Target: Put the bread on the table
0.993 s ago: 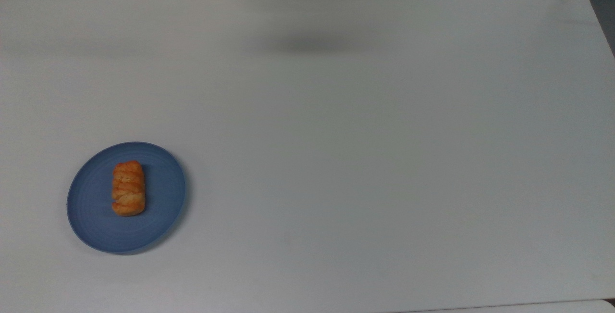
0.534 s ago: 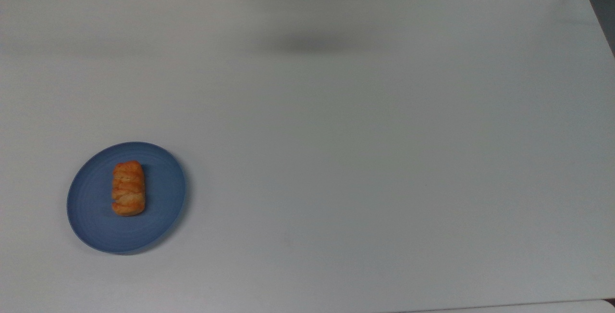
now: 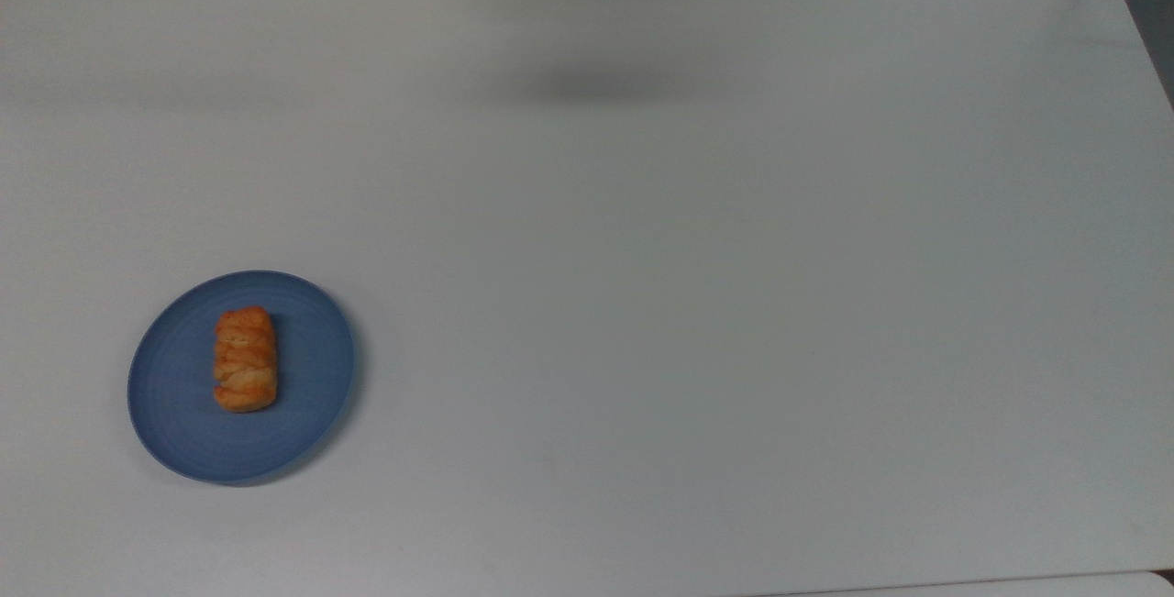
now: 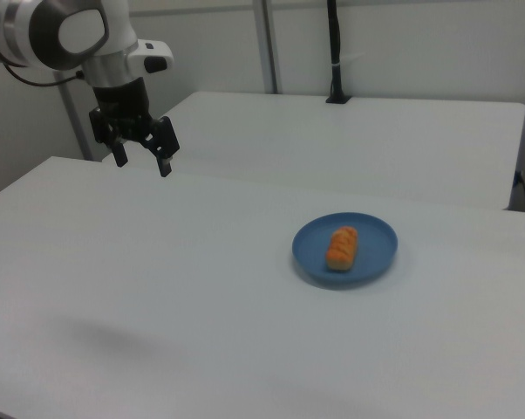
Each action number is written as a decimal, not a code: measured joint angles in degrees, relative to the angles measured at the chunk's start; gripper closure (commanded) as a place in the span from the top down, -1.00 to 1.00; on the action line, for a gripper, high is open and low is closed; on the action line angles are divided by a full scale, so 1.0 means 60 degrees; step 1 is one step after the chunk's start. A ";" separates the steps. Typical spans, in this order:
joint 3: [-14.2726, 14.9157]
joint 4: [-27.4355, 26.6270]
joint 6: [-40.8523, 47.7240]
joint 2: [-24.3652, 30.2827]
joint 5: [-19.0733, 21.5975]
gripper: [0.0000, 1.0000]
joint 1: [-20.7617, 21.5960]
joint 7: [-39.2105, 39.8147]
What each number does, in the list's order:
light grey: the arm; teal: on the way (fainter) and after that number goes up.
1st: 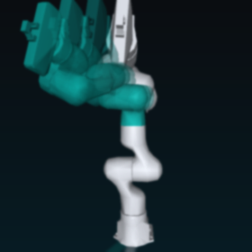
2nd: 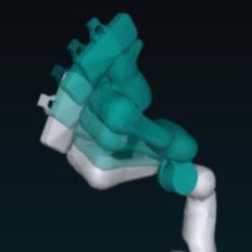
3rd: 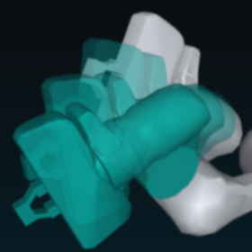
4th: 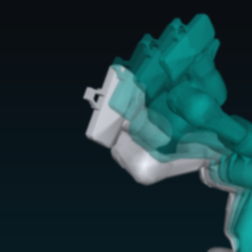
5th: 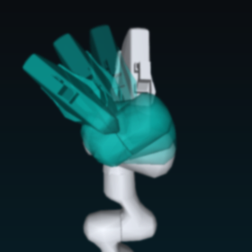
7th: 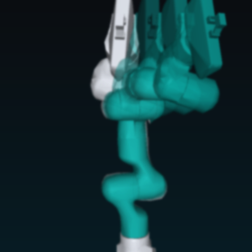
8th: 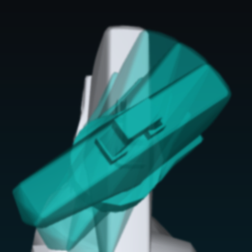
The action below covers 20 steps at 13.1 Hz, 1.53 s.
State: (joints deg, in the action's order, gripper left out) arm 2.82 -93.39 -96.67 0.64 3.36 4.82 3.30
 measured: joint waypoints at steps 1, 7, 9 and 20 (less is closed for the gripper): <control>0.0000 0.0050 -0.0013 -0.0079 -0.0002 1.00 -0.0001 0.0226; 0.0103 0.1707 -0.0230 -0.1895 -0.0256 1.00 -0.0222 0.0873; 0.0115 0.2304 -0.0378 -0.2449 -0.0270 1.00 -0.0432 0.0982; 0.0163 0.3005 -0.5576 -0.5014 0.0077 1.00 -0.2077 0.1881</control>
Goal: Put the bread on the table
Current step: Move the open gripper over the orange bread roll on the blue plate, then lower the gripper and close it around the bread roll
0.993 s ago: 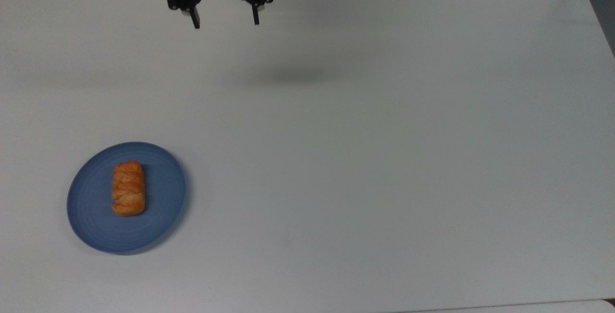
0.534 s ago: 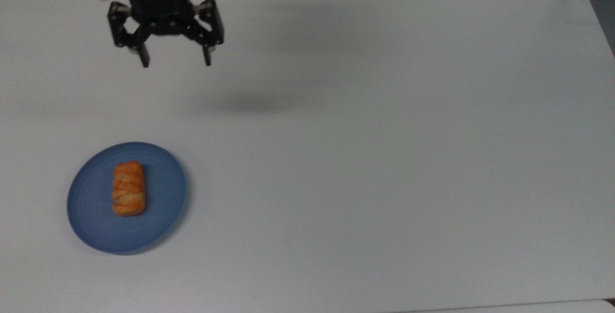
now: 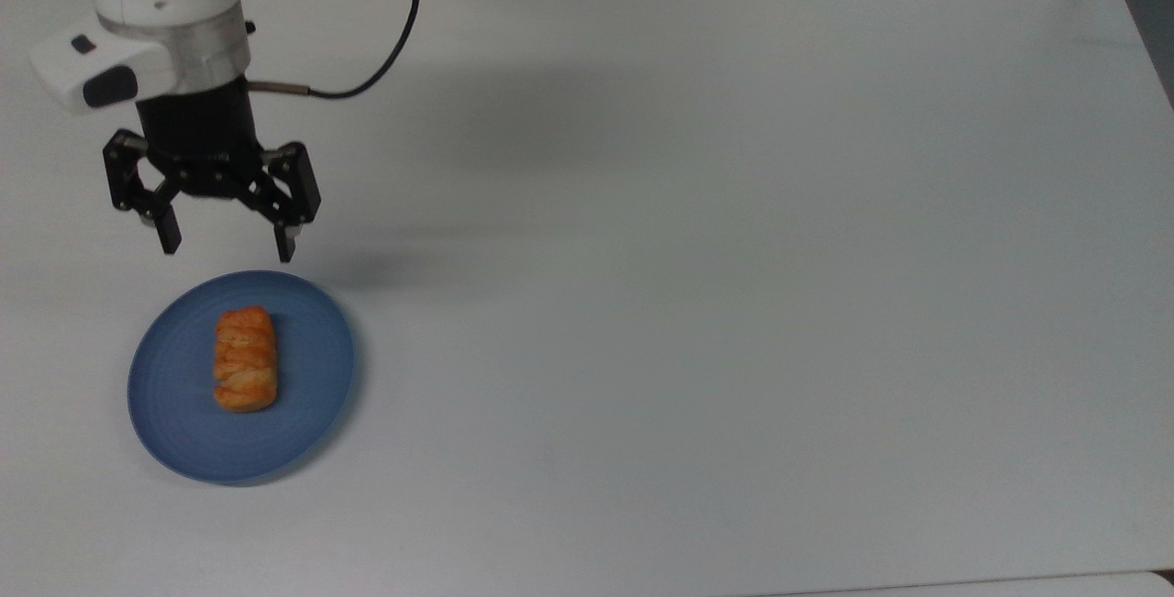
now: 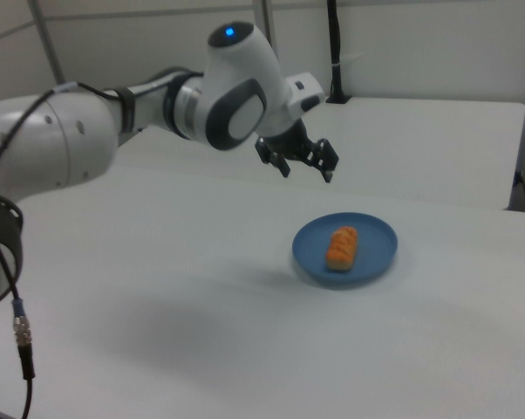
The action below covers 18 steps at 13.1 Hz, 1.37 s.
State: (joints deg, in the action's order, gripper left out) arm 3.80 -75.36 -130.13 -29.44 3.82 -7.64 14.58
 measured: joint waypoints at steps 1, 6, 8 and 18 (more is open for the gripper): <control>-0.0001 -0.0003 -0.0395 -0.0220 0.0000 1.00 -0.0026 0.0026; 0.0000 -0.0135 -0.1715 -0.1102 0.0000 1.00 -0.0127 0.0244; 0.0001 -0.0146 -0.1977 -0.1494 0.0000 1.00 -0.0184 0.0522; 0.0002 -0.0189 -0.3374 -0.2794 -0.0050 0.52 -0.0332 0.0676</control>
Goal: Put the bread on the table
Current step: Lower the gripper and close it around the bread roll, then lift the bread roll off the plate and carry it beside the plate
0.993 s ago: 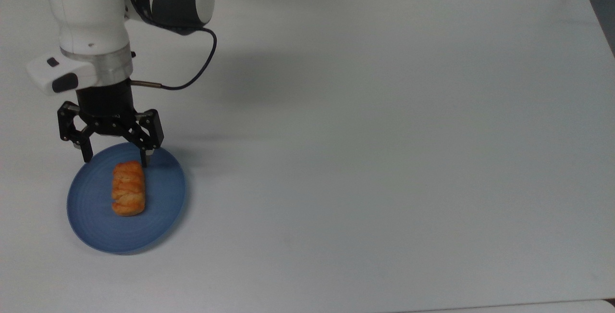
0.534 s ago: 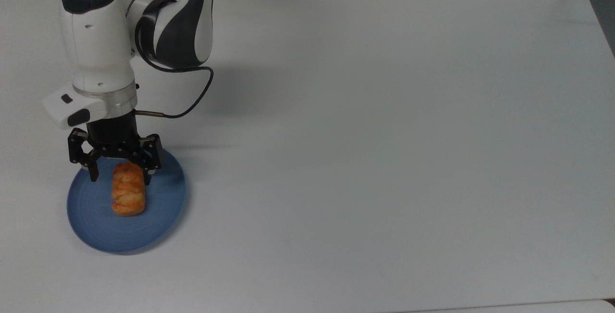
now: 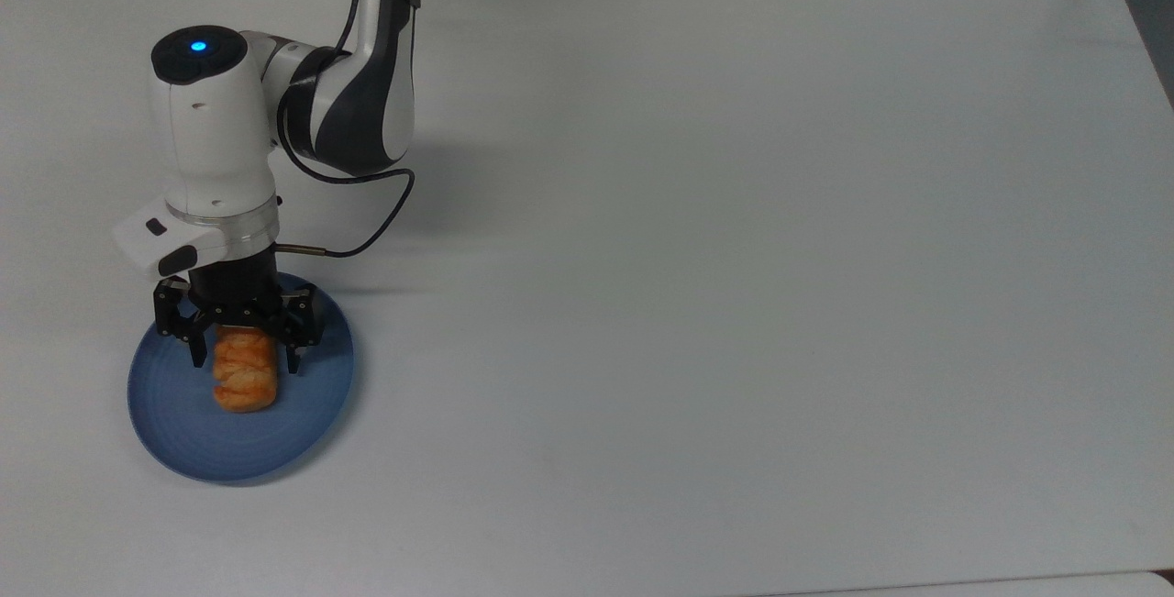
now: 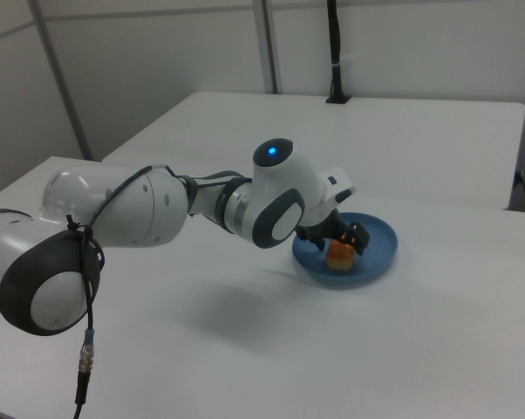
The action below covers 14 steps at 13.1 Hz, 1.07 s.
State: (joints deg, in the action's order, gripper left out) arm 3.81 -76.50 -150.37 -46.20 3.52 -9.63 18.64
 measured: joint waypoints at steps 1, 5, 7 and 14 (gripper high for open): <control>0.0000 0.0001 0.0000 -0.0003 -0.0010 0.28 0.0000 0.0003; 0.0000 0.0007 0.0000 0.0000 -0.0041 -0.18 0.0002 0.0008; 0.0000 0.0022 0.0000 0.0028 -0.0040 -0.18 0.0004 0.0008; -0.0033 0.0049 0.0753 0.1218 0.0076 -0.17 0.0174 -0.0285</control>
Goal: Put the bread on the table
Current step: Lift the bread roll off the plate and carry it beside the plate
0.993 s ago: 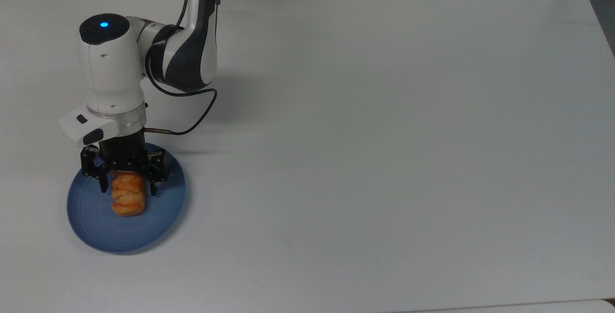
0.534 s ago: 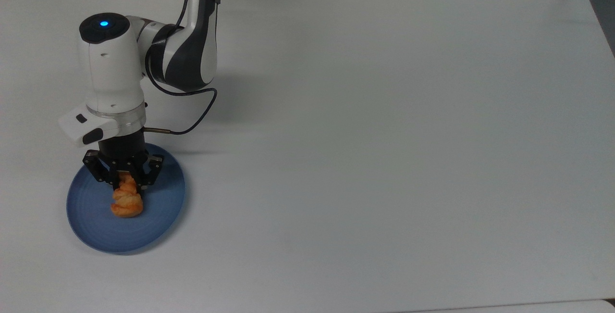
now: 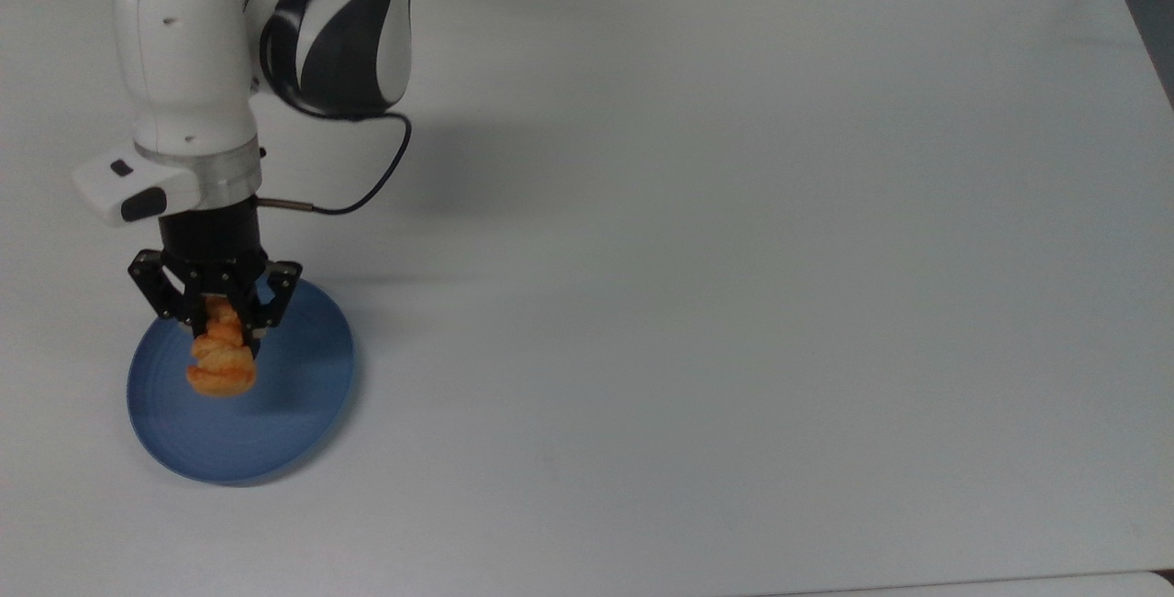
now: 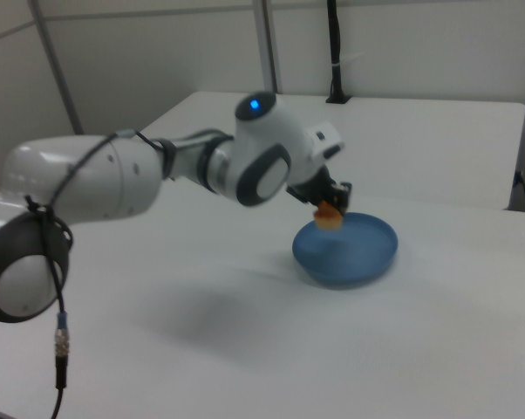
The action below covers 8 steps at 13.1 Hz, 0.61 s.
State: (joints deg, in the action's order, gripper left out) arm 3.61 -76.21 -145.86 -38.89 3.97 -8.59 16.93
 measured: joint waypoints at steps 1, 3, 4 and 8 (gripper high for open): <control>-0.0018 -0.0005 0.0407 0.0261 0.0001 -0.16 0.0127 -0.0200; -0.0044 -0.0100 0.1296 0.0841 0.0001 -0.16 0.0518 -0.0575; -0.0056 -0.0301 0.1760 0.1243 0.0001 -0.16 0.0869 -0.0755; -0.0078 -0.1132 0.2080 0.1778 0.0001 -0.16 0.1871 -0.1369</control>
State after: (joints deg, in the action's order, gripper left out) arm 3.14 -83.00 -133.38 -28.22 3.98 2.64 8.71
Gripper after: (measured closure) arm 0.577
